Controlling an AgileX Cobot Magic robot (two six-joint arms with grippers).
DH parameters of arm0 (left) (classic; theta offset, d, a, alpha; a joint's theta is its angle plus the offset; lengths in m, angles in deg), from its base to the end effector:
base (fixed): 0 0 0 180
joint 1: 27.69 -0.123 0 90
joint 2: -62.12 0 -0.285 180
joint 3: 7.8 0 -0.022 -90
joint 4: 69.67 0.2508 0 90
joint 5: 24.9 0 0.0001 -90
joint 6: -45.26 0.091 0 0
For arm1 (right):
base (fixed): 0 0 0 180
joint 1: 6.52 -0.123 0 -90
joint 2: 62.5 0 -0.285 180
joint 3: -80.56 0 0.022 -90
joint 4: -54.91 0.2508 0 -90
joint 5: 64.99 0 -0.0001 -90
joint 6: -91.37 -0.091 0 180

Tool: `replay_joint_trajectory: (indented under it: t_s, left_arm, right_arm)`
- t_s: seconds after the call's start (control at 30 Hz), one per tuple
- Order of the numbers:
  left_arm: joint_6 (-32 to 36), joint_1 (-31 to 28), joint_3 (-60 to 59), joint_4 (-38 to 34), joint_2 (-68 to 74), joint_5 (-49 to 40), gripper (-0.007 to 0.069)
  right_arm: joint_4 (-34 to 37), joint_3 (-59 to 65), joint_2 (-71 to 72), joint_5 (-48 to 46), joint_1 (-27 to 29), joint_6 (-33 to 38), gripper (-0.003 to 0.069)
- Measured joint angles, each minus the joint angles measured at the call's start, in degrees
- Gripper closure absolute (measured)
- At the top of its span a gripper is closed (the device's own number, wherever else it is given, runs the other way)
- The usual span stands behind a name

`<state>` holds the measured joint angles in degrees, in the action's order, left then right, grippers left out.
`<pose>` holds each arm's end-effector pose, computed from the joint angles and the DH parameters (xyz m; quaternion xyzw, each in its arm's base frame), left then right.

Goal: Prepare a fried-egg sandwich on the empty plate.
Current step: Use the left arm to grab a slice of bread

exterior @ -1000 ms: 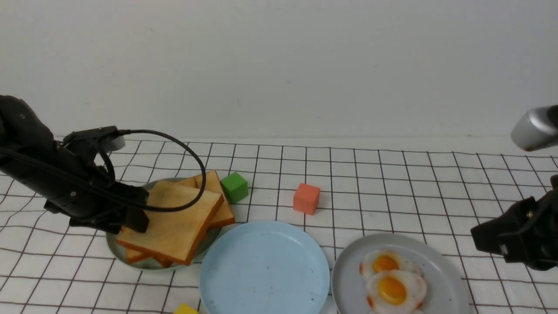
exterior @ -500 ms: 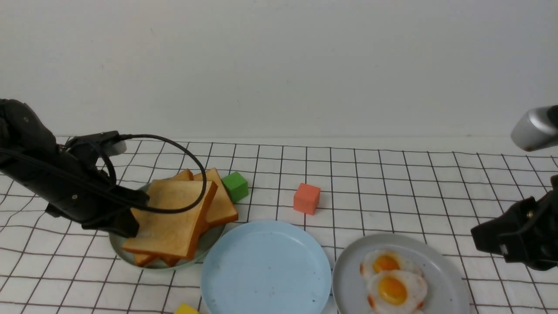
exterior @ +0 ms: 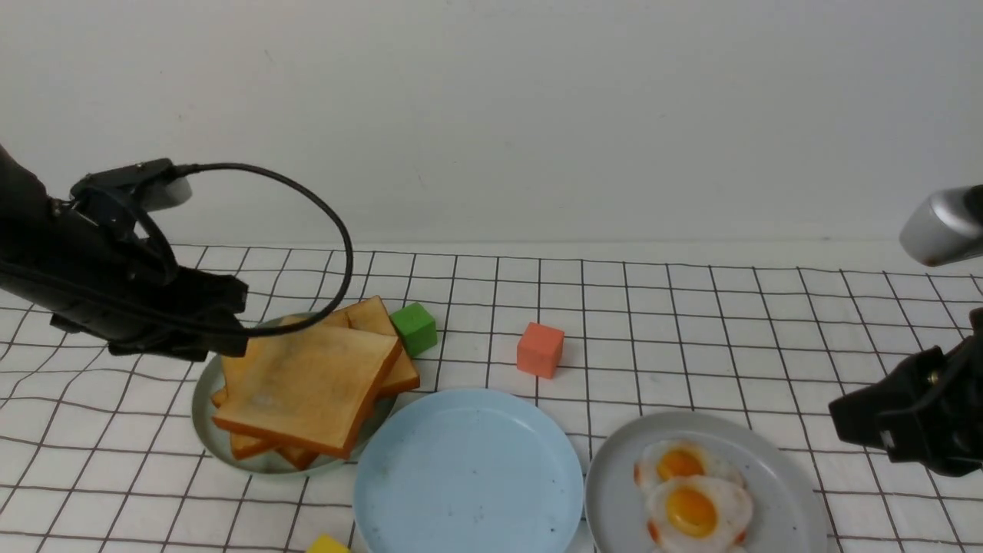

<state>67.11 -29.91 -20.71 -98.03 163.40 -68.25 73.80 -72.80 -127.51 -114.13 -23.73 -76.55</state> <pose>0.3322 -0.0169 0.2425 0.0222 0.9613 -0.1559 0.2263 0.1734 0.0771 0.3292 -0.1774 0.9141 0.1676 0.3238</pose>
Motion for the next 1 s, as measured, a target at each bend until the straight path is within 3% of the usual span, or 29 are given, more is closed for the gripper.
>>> replay_joint_trajectory:
  t_s: [0.33, 0.7, 0.83, 1.0]
  left_arm:
    - [-1.5, 0.0, 13.7, -0.1, 12.8, -8.9, 0.0246]
    - [1.0, -0.1, 17.1, -2.4, 20.2, -9.8, 0.0249]
    - [2.3, -0.1, 17.5, -3.7, 21.2, -10.7, 0.0291]
    - [2.7, -0.1, 17.8, -4.5, 21.4, -11.7, 0.0486]
  right_arm:
    - [0.7, 0.0, 0.0, -0.7, 0.0, 0.0, 0.0418]
    - [0.9, 0.0, 0.0, -2.1, 0.0, 0.0, 0.0418]
    - [0.9, 0.0, 0.0, -2.2, 0.0, 0.0, 0.0418]
    - [0.9, 0.0, 0.0, -2.2, 0.0, 0.0, 0.0418]
